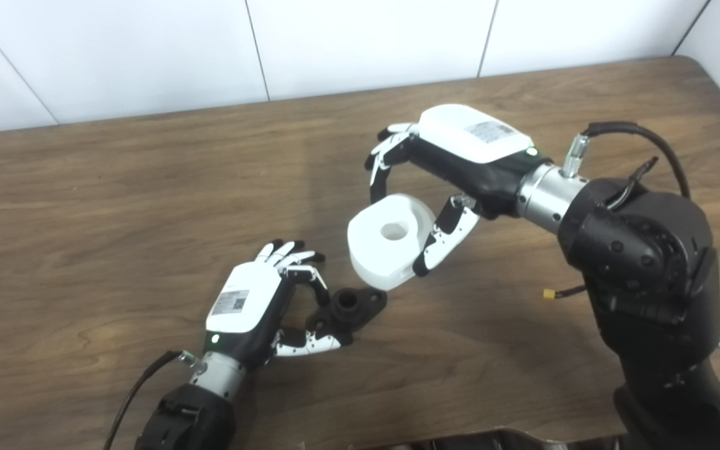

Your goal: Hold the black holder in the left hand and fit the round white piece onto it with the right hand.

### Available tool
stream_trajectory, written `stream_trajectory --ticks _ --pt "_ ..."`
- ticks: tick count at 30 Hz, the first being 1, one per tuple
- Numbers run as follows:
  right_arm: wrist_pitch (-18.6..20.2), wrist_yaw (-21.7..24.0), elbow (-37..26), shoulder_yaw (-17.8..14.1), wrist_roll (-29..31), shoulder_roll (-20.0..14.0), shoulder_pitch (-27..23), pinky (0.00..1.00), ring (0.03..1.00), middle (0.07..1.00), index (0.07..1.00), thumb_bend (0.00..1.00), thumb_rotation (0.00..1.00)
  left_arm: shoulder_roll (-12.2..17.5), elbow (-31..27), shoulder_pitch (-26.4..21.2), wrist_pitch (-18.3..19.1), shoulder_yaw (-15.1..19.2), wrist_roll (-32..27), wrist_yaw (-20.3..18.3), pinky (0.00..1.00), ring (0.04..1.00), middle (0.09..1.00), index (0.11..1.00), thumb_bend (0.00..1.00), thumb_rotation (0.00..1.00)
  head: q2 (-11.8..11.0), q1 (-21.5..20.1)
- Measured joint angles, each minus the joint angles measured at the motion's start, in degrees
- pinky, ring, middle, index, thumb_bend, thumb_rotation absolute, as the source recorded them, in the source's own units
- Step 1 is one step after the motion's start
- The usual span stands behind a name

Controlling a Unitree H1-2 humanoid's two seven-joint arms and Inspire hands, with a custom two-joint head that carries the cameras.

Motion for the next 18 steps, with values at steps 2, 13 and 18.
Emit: stream_trajectory --ticks 2,13,18 --pt "-0.2 -0.1 0.1 0.2 0.2 0.2 0.3 0.8 0.904 0.788 0.483 0.52 0.13 -0.2 0.0 0.0 0.3 -0.2 0.3 0.0 0.98 0.924 0.82 0.487 0.52 0.05 0.0 0.3" --pt "-1.2 -2.0 1.8 0.8 0.8 2.4 0.8 0.8 0.911 0.791 0.483 0.52 0.13 -0.4 0.0 -0.8 1.1 -1.3 1.3 0.0 0.97 0.924 0.825 0.487 0.52 0.05 0.4 1.3" --pt "-2.2 -3.7 2.4 2.0 0.9 3.6 1.1 0.81 0.909 0.786 0.484 0.52 0.13 -0.6 0.0 -0.8 1.3 -1.4 1.5 0.0 0.97 0.926 0.825 0.487 0.52 0.05 0.6 1.5"
